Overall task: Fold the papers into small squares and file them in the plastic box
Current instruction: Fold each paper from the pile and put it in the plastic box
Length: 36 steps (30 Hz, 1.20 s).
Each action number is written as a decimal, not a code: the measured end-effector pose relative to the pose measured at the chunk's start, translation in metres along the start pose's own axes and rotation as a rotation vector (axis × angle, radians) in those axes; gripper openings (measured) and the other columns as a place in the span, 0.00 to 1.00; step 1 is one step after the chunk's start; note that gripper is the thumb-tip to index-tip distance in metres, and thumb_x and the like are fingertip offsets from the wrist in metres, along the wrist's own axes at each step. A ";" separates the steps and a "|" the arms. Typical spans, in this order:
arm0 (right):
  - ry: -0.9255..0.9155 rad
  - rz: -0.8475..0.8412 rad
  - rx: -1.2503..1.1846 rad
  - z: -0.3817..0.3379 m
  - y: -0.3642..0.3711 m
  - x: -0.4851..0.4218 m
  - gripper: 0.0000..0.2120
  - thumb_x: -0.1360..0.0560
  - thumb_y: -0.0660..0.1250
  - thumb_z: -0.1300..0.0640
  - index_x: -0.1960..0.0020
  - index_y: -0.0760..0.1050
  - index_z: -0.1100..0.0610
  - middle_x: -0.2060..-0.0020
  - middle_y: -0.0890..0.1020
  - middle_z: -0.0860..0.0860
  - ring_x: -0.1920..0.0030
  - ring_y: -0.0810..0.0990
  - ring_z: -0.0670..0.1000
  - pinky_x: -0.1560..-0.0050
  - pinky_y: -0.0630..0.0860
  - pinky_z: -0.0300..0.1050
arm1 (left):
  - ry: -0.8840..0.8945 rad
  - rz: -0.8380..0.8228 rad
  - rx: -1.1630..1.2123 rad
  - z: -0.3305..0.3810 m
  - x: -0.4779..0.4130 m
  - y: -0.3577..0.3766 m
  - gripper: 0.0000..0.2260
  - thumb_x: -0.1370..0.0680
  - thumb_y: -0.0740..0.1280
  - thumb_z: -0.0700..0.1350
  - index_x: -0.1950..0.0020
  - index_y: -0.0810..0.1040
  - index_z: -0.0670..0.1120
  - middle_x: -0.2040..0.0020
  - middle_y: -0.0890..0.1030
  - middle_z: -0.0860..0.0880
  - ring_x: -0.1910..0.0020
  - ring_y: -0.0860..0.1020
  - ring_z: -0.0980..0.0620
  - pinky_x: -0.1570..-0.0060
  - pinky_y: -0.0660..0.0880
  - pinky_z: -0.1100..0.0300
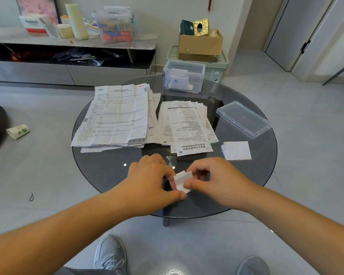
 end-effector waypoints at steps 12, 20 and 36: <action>0.171 0.019 0.278 -0.013 -0.008 -0.010 0.31 0.36 0.76 0.32 0.41 0.68 0.44 0.60 0.74 0.41 0.57 0.70 0.42 0.48 0.68 0.45 | -0.101 0.065 0.044 -0.004 -0.016 -0.006 0.12 0.24 0.67 0.64 0.57 0.73 0.57 0.54 0.73 0.57 0.50 0.71 0.53 0.47 0.63 0.55; 0.158 0.022 0.263 -0.009 -0.005 -0.004 0.28 0.37 0.75 0.32 0.43 0.72 0.43 0.60 0.75 0.42 0.55 0.71 0.44 0.49 0.69 0.44 | -0.123 -0.024 0.085 0.000 -0.029 -0.012 0.09 0.29 0.77 0.57 0.56 0.81 0.55 0.58 0.79 0.58 0.57 0.77 0.58 0.56 0.72 0.61; 0.196 0.014 0.230 -0.009 -0.005 -0.004 0.20 0.33 0.77 0.38 0.48 0.72 0.42 0.59 0.76 0.42 0.53 0.71 0.43 0.50 0.66 0.43 | -0.156 -0.108 0.093 0.004 -0.042 -0.016 0.05 0.27 0.77 0.50 0.58 0.85 0.50 0.60 0.84 0.53 0.59 0.80 0.55 0.53 0.80 0.57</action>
Point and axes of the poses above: each hand's wrist, its own x-axis away from the middle knuckle, its own y-axis out of the palm, z = x × y, the point moved 5 cm from there along -x, towards the middle knuckle
